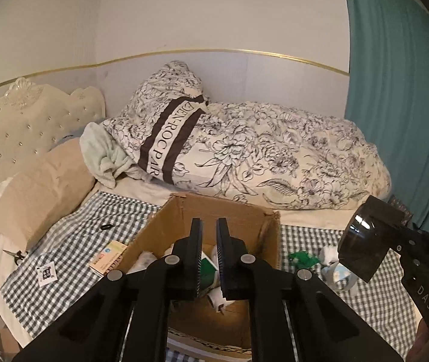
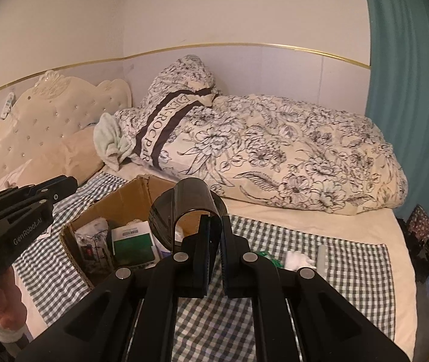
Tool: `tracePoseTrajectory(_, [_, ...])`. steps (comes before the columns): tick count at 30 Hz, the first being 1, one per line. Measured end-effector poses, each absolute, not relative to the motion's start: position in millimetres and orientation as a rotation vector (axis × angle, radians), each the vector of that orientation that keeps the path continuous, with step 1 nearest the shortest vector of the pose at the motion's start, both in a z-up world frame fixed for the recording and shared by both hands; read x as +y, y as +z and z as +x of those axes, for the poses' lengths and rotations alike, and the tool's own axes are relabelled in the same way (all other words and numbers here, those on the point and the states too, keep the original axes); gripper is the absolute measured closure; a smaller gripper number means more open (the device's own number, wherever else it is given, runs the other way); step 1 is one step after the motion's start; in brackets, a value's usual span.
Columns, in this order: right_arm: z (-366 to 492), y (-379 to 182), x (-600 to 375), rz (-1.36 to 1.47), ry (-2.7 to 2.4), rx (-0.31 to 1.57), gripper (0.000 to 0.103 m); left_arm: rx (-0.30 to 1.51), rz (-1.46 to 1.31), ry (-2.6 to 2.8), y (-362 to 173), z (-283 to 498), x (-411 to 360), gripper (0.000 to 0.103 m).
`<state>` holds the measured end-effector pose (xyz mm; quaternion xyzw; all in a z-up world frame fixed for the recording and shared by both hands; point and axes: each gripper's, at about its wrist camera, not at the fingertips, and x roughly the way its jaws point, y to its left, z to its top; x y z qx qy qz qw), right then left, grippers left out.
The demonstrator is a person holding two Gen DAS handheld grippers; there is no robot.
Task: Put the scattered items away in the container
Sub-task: 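Open the left tool to drop the white bottle while the right tool releases the black cup into the box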
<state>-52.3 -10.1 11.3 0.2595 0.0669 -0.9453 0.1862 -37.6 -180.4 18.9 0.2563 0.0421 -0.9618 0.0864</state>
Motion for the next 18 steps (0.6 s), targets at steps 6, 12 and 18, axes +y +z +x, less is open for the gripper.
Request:
tracePoseTrajectory(6, [-63.2, 0.5, -29.3, 0.751, -2.624, 0.192, 0.097, 0.11, 0.788, -2.821, 9.4, -42.6, -196.7, 0.093])
tracePoseTrajectory(12, [-73.6, -9.5, -53.4, 0.764, -2.587, 0.21, 0.097, 0.118, 0.818, -2.785, -0.9, -50.2, -214.8, 0.093])
tracePoseTrajectory(18, [-85.3, -19.5, -72.4, 0.781, -2.562, 0.226, 0.098, 0.122, 0.848, -2.757, -12.6, -61.6, -227.7, 0.093])
